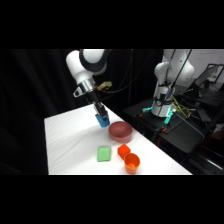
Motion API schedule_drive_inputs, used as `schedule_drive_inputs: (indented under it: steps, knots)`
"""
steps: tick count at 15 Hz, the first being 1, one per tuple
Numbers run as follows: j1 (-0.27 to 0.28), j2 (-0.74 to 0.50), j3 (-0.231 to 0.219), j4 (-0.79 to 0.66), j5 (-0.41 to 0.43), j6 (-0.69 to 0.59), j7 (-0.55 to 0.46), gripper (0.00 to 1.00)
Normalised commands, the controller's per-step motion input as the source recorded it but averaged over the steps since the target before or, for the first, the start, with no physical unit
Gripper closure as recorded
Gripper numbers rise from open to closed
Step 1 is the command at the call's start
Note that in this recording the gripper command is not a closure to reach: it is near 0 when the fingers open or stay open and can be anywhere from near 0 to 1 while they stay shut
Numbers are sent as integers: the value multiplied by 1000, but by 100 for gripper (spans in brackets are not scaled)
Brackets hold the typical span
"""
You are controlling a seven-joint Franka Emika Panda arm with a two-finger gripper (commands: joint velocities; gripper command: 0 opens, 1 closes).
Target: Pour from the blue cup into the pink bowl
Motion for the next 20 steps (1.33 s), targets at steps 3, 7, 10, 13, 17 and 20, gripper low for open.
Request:
schedule_drive_inputs:
  steps: [3, 7, 10, 13, 17, 20]
  knots:
    - [85, -12, 26, -21, -387, 680, 380, 28]
    - [104, 192, -15, 34, -385, 747, 499, 28]
    - [157, 385, -81, 110, -339, 592, 566, 28]
    - [193, 397, -124, 182, -245, 356, 458, 28]
    - [158, 262, -141, 229, -164, 80, 275, 28]
    - [86, 107, -111, 194, -123, -136, 137, 28]
